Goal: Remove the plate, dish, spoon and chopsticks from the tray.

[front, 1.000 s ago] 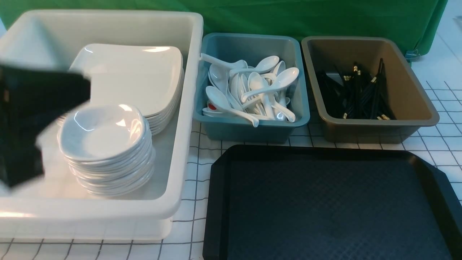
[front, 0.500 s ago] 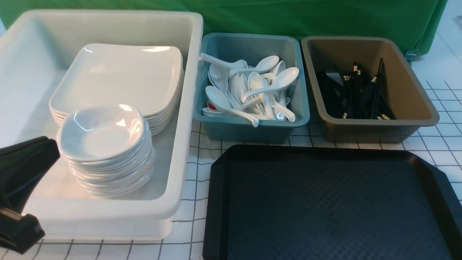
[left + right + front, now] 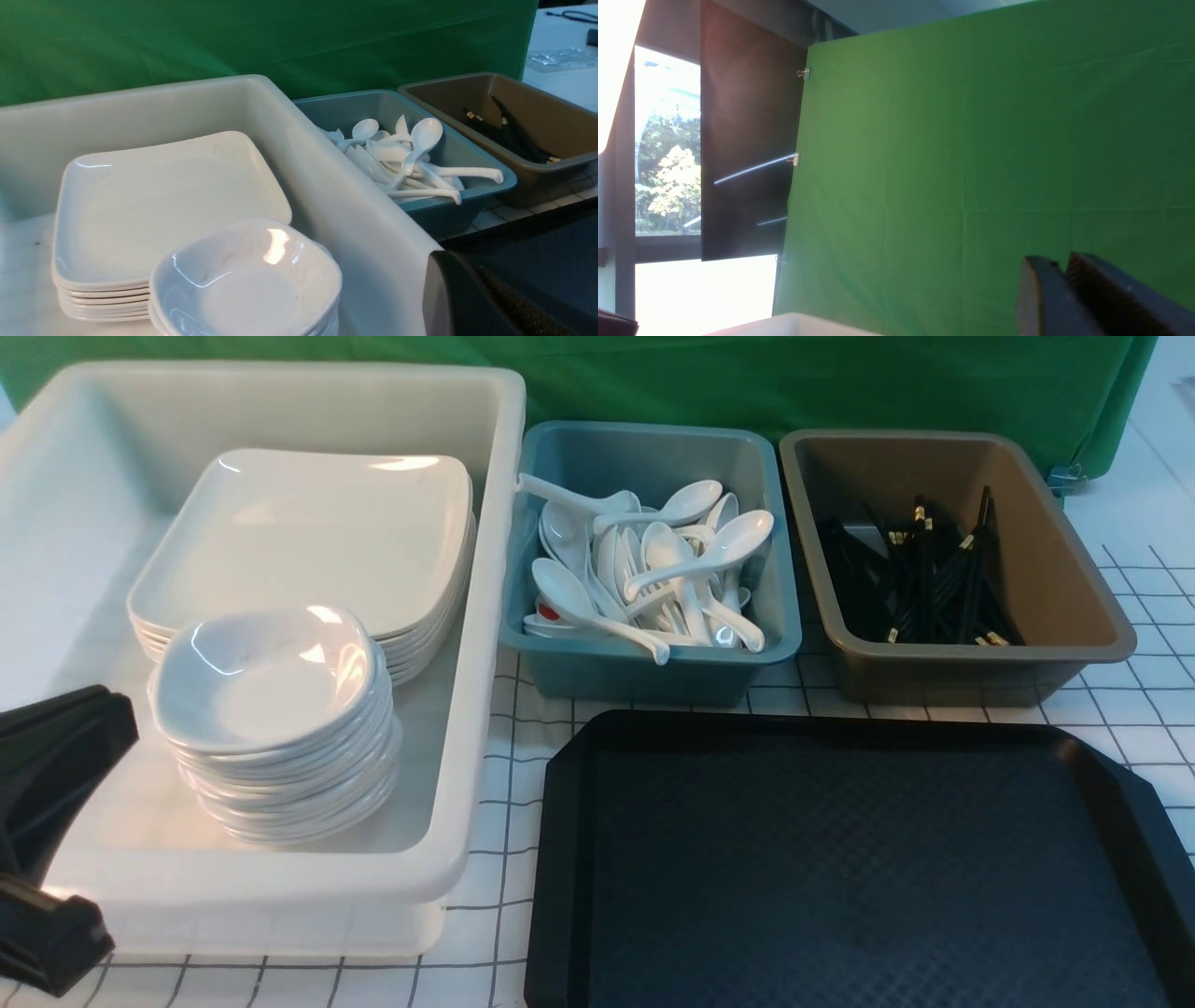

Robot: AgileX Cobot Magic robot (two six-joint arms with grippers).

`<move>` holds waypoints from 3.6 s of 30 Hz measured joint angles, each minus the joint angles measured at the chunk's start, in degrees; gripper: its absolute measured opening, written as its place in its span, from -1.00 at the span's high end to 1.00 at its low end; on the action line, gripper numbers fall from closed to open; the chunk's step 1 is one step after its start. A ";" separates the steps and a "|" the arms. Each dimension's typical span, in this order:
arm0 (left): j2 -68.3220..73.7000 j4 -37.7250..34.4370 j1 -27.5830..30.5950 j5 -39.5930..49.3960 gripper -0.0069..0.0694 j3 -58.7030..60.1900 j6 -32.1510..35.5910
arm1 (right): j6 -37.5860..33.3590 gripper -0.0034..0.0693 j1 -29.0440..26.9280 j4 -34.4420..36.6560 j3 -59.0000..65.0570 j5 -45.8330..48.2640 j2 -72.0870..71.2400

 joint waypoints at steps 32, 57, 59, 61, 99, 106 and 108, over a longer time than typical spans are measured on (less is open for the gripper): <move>-24.86 32.75 7.64 -9.81 0.82 25.83 -30.31 | 0.05 0.41 0.00 0.00 0.00 0.25 0.00; -25.03 27.99 8.38 -6.02 0.81 26.00 -30.31 | 0.05 0.28 0.00 0.00 0.00 0.39 0.00; -25.03 27.99 8.38 -6.02 0.81 26.00 -30.31 | 0.05 0.27 0.00 0.00 0.00 0.39 0.00; -25.03 27.99 8.38 -6.02 0.81 26.00 -29.96 | 0.05 0.26 0.00 0.00 0.00 0.39 0.00; -25.03 27.97 8.38 -6.01 0.81 26.02 -30.09 | -23.68 0.25 -34.75 21.38 25.07 15.75 -2.16; -25.03 27.97 8.38 -6.01 0.81 26.02 -30.09 | -22.66 0.25 -34.93 21.38 25.07 15.99 -2.16; -25.03 27.97 8.38 -6.01 0.81 26.02 -30.09 | -22.61 0.25 -34.93 21.38 25.07 15.99 -2.16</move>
